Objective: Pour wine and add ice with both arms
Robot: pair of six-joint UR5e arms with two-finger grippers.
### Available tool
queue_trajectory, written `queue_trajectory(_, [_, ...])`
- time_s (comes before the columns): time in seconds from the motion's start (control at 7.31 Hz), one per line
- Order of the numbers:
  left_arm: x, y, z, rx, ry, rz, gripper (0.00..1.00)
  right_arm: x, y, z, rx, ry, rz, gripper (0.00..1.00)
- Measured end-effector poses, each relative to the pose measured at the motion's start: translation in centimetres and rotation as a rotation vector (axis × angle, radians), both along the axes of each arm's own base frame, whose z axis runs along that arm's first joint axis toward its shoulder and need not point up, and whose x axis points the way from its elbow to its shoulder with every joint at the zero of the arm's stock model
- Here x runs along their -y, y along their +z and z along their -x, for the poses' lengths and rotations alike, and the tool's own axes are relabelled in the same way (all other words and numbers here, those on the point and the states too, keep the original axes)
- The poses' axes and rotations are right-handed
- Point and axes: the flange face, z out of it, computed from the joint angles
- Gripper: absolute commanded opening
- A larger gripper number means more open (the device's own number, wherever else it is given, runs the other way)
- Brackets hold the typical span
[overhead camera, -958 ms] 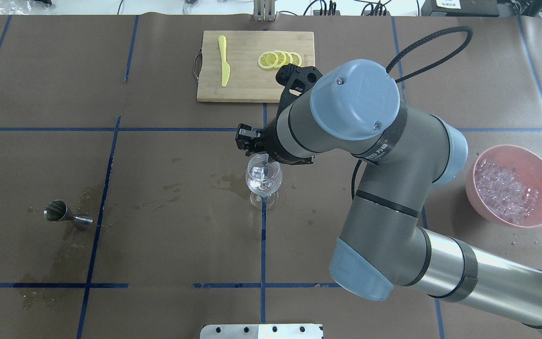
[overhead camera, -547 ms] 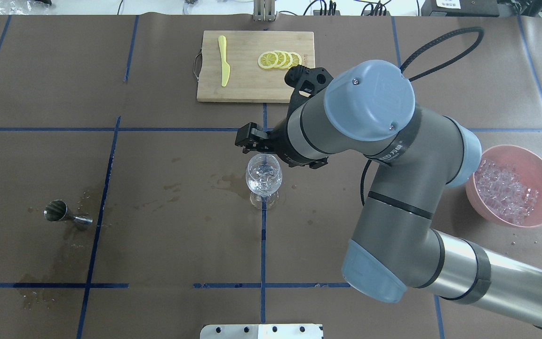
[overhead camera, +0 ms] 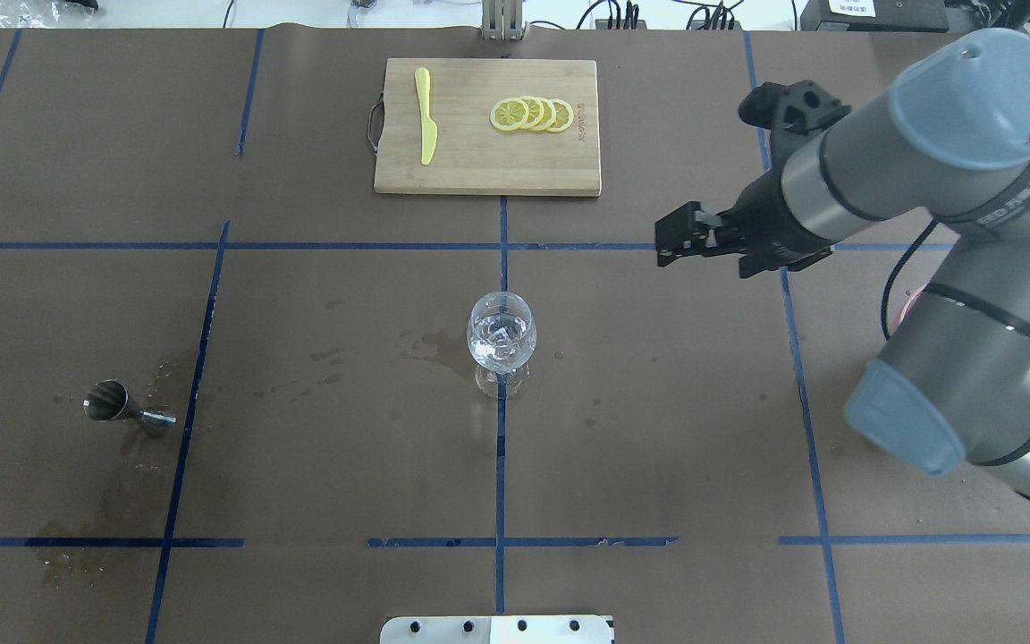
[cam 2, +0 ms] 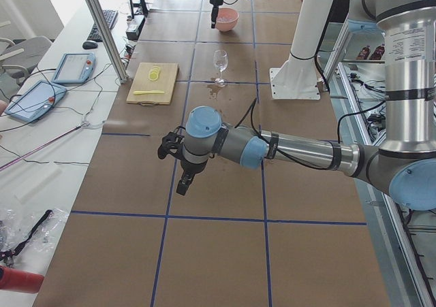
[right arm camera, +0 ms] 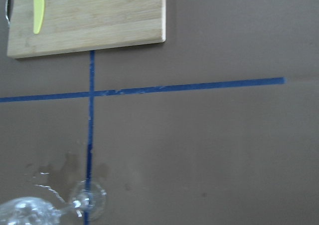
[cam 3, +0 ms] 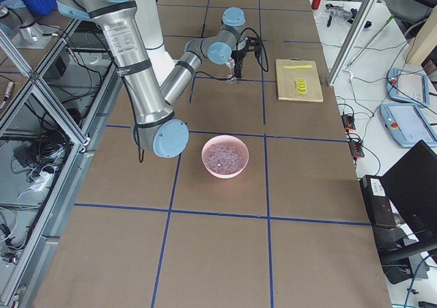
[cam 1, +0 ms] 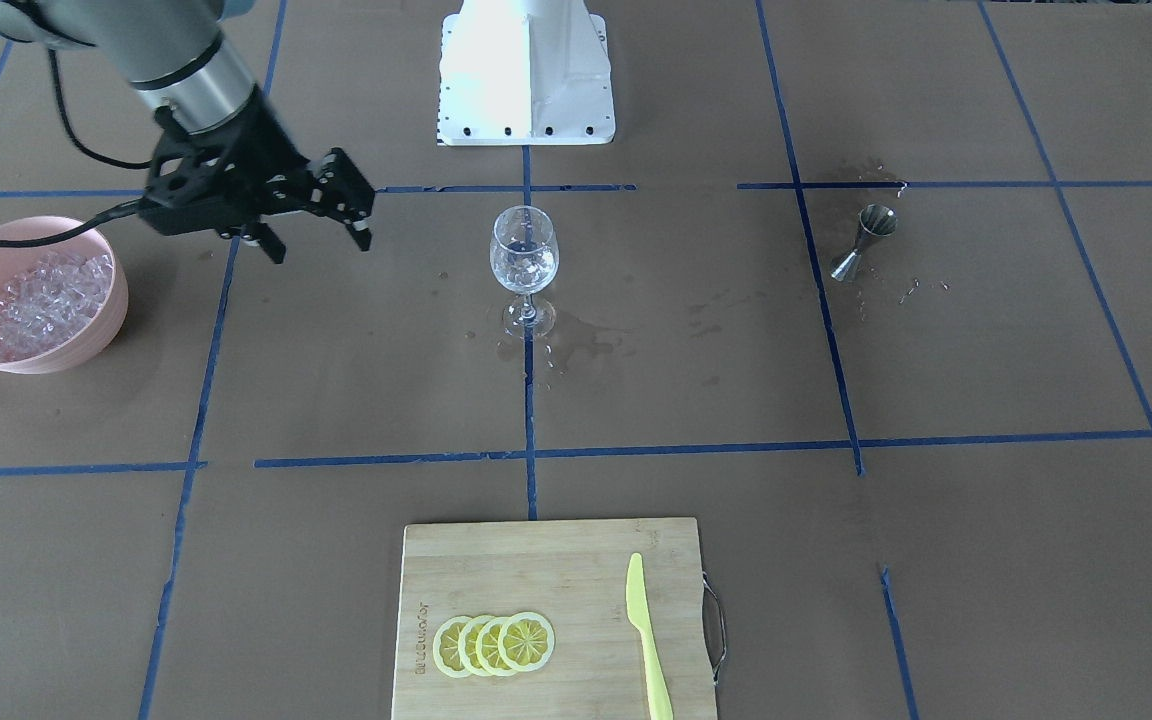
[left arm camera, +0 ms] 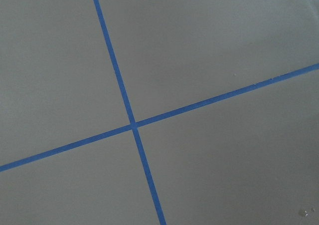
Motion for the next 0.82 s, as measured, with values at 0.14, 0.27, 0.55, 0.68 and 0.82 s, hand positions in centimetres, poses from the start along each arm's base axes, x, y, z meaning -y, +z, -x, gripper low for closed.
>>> queue_trajectory(0.14, [0.1, 0.0, 0.0, 0.002, -0.001, -0.001, 1.0, 1.8, 5.0, -5.7, -0.05, -0.035, -0.038, 1.0])
queue_trajectory(0.27, [0.1, -0.1, 0.0, 0.003, -0.001, -0.002, 1.0, 3.2, 10.4, -12.0, -0.095, -0.077, -0.081, 1.0])
queue_trajectory(0.55, [0.1, -0.1, 0.1, -0.001, 0.0, -0.002, 1.0, 5.3, 20.7, -22.6, -0.153, -0.14, -0.136, 1.0])
queue_trajectory(0.68, [-0.2, 0.0, 0.1, -0.004, 0.0, 0.001, 1.0, 5.9, 25.0, -26.7, -0.182, -0.171, -0.156, 1.0])
queue_trajectory(0.82, [-0.4, 0.3, 0.1, -0.004, -0.001, 0.008, 1.0, 6.1, 28.3, -29.9, -0.203, -0.207, -0.168, 1.0])
